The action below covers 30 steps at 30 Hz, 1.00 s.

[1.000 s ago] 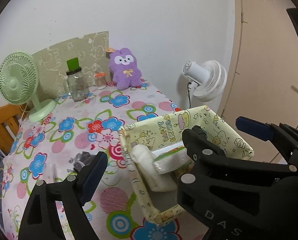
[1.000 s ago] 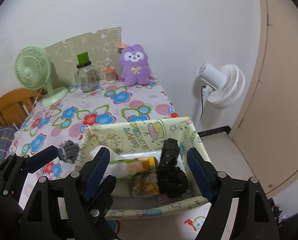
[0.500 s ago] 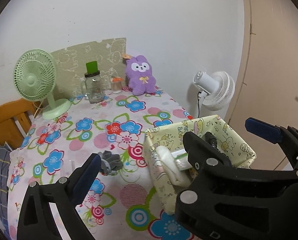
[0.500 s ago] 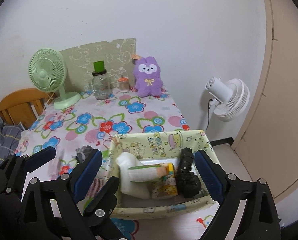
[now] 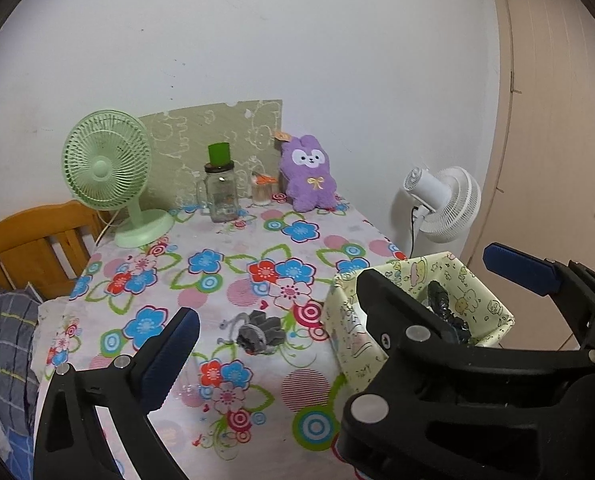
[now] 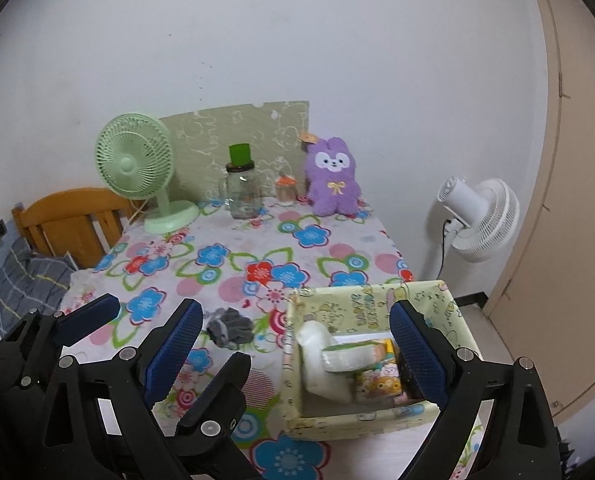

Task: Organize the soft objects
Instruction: 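Move both tools back over the table toward the grey bath puff and clear pack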

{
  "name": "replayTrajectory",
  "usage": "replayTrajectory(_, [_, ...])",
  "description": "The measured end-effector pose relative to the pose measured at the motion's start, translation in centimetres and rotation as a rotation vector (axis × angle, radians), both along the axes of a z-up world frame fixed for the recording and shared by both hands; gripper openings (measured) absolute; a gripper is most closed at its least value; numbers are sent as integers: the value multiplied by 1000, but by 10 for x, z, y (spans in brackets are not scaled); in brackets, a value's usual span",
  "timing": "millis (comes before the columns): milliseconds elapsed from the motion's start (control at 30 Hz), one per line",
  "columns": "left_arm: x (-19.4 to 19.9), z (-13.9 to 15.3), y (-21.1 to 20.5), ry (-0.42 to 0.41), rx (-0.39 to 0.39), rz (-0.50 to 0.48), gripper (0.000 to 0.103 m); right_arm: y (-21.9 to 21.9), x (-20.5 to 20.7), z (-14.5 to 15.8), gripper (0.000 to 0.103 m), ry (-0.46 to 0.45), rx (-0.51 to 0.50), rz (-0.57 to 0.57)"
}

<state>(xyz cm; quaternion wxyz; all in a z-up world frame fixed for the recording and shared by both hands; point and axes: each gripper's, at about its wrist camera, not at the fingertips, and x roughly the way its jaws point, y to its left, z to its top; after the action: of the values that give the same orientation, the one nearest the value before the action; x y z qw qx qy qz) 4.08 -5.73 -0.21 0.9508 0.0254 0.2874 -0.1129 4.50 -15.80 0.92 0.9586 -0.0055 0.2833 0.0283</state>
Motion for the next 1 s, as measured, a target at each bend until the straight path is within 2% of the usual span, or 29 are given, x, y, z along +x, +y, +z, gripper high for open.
replayTrajectory(167, [-5, 4, 12, -23, 2, 15, 103, 9, -5, 2, 96, -3, 33, 16])
replayTrajectory(467, [-3, 2, 32, -23, 2, 43, 103, 29, -4, 1, 96, -9, 29, 46])
replayTrajectory(1000, [20, -22, 66, 19, 4, 105, 103, 64, 25, -23, 96, 48, 39, 93])
